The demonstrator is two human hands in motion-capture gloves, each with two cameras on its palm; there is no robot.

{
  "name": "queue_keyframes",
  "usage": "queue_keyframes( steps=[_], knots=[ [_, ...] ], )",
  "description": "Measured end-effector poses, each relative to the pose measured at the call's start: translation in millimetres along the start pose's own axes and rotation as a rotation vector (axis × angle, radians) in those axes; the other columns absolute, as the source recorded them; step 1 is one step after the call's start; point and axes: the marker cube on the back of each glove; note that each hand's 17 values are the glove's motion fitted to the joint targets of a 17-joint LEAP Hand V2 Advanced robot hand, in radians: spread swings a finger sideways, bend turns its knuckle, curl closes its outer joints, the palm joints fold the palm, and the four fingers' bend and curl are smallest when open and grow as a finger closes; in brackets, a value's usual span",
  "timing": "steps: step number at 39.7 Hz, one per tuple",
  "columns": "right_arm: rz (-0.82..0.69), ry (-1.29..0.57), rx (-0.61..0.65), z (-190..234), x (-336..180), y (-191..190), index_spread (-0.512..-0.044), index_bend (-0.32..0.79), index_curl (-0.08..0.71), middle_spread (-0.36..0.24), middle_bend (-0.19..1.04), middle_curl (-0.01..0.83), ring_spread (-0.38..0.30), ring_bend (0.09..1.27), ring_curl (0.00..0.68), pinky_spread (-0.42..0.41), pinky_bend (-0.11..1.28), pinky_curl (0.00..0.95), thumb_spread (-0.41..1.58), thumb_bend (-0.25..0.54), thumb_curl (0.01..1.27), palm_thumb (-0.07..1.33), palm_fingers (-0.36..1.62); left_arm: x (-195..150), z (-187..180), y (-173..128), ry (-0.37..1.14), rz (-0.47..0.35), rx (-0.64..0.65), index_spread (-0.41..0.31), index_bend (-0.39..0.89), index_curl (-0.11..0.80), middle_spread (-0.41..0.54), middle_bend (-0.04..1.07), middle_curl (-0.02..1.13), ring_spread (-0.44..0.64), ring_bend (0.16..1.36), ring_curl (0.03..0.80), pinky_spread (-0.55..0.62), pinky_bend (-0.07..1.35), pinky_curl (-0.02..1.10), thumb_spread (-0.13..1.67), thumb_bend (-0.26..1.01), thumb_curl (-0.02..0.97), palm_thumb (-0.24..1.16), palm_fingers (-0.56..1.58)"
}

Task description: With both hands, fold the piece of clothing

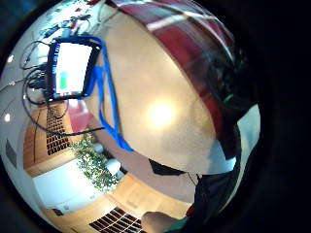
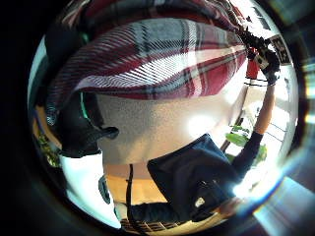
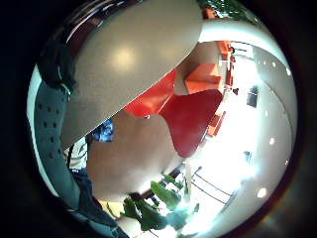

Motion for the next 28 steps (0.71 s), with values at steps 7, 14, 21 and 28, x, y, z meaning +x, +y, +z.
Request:
queue_keyframes(
  steps=[7, 14, 21, 28],
  knots=[
    [-0.061, 0.095, -0.054, 14, -6, 9, -0.315, 0.23, 0.332, -0.243, 0.19, 0.39, -0.281, 0.49, 0.384, -0.304, 0.57, 0.361, 0.71, -0.038, 0.59, 0.99, 1.18, 10, -5, 32, -0.021, 0.059, -0.088, -0.222, 0.19, 0.361, -0.187, 0.22, 0.39, -0.23, 0.43, 0.32, -0.34, 0.65, 0.38, 0.89, 0.07, 0.517, 0.87, 1.1],
    [-0.228, 0.037, -0.133, 14, -13, 20, -0.299, 0.26, 0.39, -0.245, 0.25, 0.427, -0.283, 0.46, 0.397, -0.333, 0.49, 0.347, 0.53, -0.03, 0.64, 0.99, 1.25, 15, -37, 77, 0.045, 0.196, -0.253, -0.24, 0.14, 0.374, -0.241, 0.26, 0.44, -0.29, 0.41, 0.345, -0.39, 0.62, 0.38, 0.84, 0.03, 0.561, 0.89, 1.19],
    [-0.2, -0.011, -0.256, -20, 9, 32, -0.29, 0.28, 0.435, -0.241, 0.28, 0.453, -0.279, 0.44, 0.41, -0.344, 0.45, 0.343, 0.41, -0.027, 0.68, 0.99, 1.28, 6, -93, 73, 0.171, 0.285, -0.279, -0.249, 0.14, 0.376, -0.267, 0.3, 0.47, -0.31, 0.42, 0.366, -0.41, 0.62, 0.38, 0.77, 0.0, 0.611, 0.91, 1.21],
    [0.087, -0.083, -0.474, -21, 58, -15, -0.281, 0.3, 0.469, -0.236, 0.29, 0.468, -0.279, 0.43, 0.422, -0.343, 0.45, 0.348, 0.34, -0.027, 0.71, 0.99, 1.28, -18, -137, -5, 0.299, 0.205, -0.246, -0.246, 0.1, 0.363, -0.292, 0.35, 0.49, -0.34, 0.48, 0.399, -0.42, 0.63, 0.4, 0.75, -0.02, 0.652, 0.9, 1.24]
  ],
)
